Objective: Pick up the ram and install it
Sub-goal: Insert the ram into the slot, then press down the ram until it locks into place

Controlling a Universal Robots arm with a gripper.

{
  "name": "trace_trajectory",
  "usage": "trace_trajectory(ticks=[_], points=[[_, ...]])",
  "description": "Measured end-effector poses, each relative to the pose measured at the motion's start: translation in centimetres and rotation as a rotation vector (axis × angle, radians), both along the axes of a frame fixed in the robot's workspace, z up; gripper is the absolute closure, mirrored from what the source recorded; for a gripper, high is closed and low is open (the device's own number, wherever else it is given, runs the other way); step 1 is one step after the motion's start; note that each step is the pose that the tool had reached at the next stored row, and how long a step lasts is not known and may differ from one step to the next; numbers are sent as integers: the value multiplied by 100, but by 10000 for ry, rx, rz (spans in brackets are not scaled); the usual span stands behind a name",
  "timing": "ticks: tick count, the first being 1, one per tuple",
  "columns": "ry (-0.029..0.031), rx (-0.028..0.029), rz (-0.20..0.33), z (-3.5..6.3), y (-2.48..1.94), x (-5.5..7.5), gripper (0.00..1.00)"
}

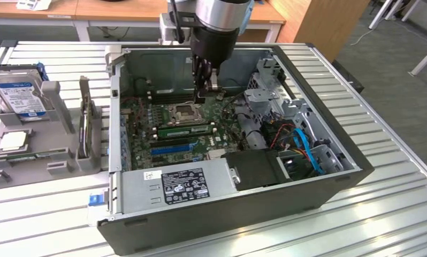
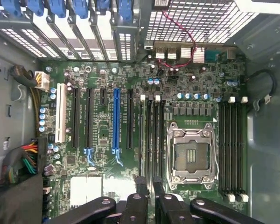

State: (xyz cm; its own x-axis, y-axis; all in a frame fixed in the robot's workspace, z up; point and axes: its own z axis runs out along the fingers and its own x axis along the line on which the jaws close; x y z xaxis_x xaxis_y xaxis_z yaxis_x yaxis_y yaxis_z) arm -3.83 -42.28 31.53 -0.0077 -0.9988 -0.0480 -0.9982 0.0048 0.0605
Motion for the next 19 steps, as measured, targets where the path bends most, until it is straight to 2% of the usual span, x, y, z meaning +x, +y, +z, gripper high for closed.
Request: trace_trajectory(ticks=[9, 19], points=[[0, -1, 0, 146, 0, 0, 81], [0, 0, 0, 207, 0, 0, 81]])
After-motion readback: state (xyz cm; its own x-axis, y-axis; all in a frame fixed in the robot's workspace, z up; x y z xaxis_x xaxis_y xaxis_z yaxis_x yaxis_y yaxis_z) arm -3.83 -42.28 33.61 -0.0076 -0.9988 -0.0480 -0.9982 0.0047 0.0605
